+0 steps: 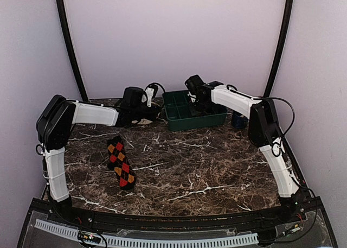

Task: Roll the socks
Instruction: Place the sock in the storage box.

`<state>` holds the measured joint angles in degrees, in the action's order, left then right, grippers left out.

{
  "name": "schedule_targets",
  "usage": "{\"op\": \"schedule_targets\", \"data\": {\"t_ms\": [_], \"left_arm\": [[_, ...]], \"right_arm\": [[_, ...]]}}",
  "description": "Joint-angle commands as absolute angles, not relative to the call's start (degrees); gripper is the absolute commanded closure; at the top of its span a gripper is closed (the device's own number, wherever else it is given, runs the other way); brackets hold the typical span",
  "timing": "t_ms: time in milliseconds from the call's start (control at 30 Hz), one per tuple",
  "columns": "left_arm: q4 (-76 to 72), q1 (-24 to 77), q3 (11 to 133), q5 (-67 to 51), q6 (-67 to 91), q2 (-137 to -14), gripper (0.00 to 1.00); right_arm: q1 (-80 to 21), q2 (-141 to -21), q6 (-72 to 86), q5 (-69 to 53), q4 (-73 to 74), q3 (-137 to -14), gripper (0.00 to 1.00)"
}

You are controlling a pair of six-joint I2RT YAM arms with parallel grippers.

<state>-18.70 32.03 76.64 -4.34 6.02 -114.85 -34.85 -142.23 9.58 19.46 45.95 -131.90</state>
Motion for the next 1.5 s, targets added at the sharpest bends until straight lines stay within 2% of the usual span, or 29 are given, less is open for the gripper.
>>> {"op": "schedule_targets", "data": {"t_ms": [0, 233, 467, 967, 1233, 1267, 1367, 1467], "left_arm": [[-20.9, 32.0, 75.3, -5.5, 4.7, -113.9, 0.93], [-22.7, 32.0, 73.7, -7.1, 4.4, -113.2, 0.95], [-24.6, 32.0, 71.0, -6.9, 3.4, -111.5, 0.95], [-26.2, 32.0, 69.8, -9.2, 3.3, -110.3, 0.97], [-26.4, 32.0, 68.9, -9.5, 3.3, -109.8, 0.97], [-26.2, 32.1, 68.8, -9.4, 3.3, -109.7, 0.97], [-26.1, 32.0, 68.5, -8.9, 3.3, -109.2, 0.97], [-25.8, 32.0, 68.2, -7.8, 3.9, -108.5, 0.93]], "right_arm": [[-34.5, -145.0, 12.9, 16.3, 51.7, -136.0, 1.0], [-33.4, -147.1, 16.3, 9.9, 54.9, -138.2, 1.0], [-33.4, -145.9, 17.1, 5.7, 55.7, -133.9, 1.0], [-33.9, -143.2, 16.5, 5.7, 63.0, -134.3, 1.0], [-34.1, -144.5, 16.7, 6.4, 61.0, -135.0, 1.0], [-34.2, -144.5, 16.7, 6.4, 60.6, -134.8, 0.98], [-34.2, -143.4, 16.9, 6.9, 58.9, -133.9, 0.79], [-34.1, -140.8, 17.0, 8.3, 55.9, -131.5, 0.67]]}}
